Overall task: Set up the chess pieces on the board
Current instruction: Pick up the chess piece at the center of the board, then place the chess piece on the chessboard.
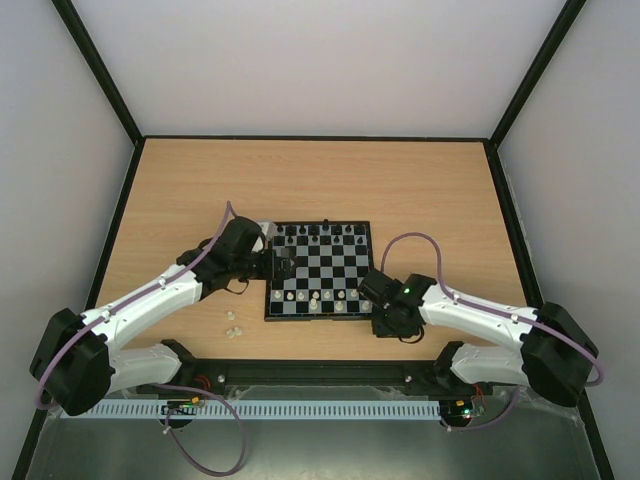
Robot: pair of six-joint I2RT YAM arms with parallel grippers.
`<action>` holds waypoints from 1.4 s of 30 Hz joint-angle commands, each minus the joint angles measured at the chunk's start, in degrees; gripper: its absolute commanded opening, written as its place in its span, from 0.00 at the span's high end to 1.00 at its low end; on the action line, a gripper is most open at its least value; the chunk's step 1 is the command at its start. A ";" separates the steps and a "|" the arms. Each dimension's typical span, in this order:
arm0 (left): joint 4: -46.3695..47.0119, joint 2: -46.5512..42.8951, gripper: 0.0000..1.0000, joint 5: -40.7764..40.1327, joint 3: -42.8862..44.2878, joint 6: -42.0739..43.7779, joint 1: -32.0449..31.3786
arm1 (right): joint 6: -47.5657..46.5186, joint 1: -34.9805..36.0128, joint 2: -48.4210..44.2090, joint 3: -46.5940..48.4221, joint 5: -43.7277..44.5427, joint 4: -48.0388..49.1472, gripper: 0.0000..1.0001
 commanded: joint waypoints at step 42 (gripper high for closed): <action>-0.65 -0.32 0.01 -2.03 -0.62 0.38 0.96 | -10.17 3.00 18.95 20.26 0.56 1.20 0.87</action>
